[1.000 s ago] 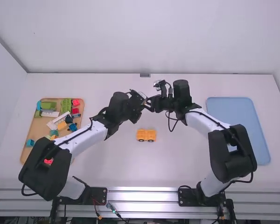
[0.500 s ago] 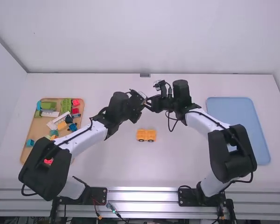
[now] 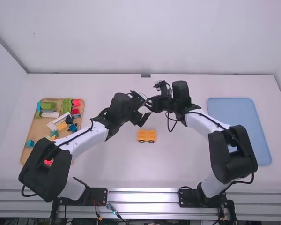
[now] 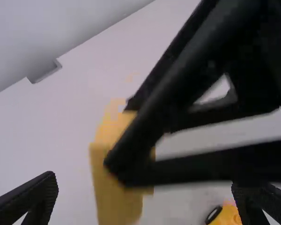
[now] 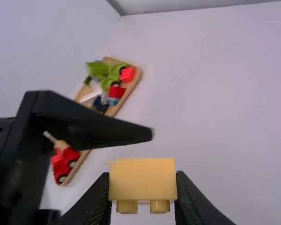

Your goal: Assemble lego blocks to make yellow taxi

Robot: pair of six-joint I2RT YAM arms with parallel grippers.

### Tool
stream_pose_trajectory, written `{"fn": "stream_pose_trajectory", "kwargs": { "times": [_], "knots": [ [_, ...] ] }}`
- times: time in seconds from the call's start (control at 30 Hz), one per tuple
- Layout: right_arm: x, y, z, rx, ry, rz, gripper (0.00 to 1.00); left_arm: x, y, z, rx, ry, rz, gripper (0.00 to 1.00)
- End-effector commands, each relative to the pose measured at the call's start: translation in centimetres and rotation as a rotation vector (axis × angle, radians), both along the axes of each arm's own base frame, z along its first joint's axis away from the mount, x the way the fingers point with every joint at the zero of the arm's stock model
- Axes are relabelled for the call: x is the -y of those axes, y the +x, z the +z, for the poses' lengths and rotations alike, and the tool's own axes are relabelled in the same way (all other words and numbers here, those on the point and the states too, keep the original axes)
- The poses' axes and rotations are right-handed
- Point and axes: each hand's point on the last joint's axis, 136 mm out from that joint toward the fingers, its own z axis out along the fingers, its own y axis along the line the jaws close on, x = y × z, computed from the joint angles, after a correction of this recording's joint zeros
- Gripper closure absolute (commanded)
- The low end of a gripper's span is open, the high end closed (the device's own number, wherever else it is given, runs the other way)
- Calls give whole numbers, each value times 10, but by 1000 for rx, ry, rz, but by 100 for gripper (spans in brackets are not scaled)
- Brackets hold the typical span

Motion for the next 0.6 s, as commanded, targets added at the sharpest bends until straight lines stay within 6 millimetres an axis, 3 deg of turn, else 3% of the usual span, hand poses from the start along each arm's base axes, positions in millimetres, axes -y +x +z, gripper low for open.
{"fn": "stream_pose_trajectory", "kwargs": {
  "times": [0.0, 0.13, 0.23, 0.37, 0.57],
  "knots": [
    [29, 29, -1, 37, -83, -146, 75, -4, 3, 4, -24, -25, 24, 1],
    [63, 33, -12, -19, -230, -236, 75, -18, 8, -1, -41, -14, 56, 1],
    [86, 24, -21, -122, -397, -278, 78, -35, 19, 3, -26, -22, 101, 1],
    [105, -2, -36, -282, -593, -346, 78, -63, 39, 16, 6, -90, 198, 1],
    [111, -56, -59, -500, -752, -376, 75, -79, 48, 36, 44, -200, 127, 1]
  ]
}}
